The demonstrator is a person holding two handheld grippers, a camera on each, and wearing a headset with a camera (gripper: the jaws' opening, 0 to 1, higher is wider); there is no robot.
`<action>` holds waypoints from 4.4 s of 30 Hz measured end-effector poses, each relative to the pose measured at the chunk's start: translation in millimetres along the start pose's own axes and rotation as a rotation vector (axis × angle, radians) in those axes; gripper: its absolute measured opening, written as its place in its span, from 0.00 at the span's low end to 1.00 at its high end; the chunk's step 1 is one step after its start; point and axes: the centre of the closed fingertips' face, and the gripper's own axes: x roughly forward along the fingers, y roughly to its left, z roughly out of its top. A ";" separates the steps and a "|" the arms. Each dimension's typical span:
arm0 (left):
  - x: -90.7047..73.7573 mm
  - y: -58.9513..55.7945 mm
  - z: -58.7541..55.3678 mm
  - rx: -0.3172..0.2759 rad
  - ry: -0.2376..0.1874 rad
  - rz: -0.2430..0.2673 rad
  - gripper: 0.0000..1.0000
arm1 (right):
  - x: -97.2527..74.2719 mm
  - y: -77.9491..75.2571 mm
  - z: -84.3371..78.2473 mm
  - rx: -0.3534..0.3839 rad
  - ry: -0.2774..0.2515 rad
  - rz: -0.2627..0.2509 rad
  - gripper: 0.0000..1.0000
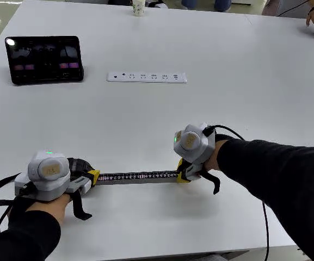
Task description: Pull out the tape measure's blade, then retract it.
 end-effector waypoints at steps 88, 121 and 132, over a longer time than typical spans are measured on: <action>0.7 0.5 -1.7 -0.007 0.011 -0.010 0.61 | 6.7 2.9 21.0 0.018 -0.006 -0.029 0.11; -0.9 -1.2 -1.4 -0.010 0.012 -0.012 0.61 | 9.7 3.6 29.3 0.036 -0.007 -0.033 0.11; -0.3 -0.2 -1.5 -0.011 0.009 -0.012 0.61 | 10.6 4.1 32.8 0.038 -0.005 -0.035 0.11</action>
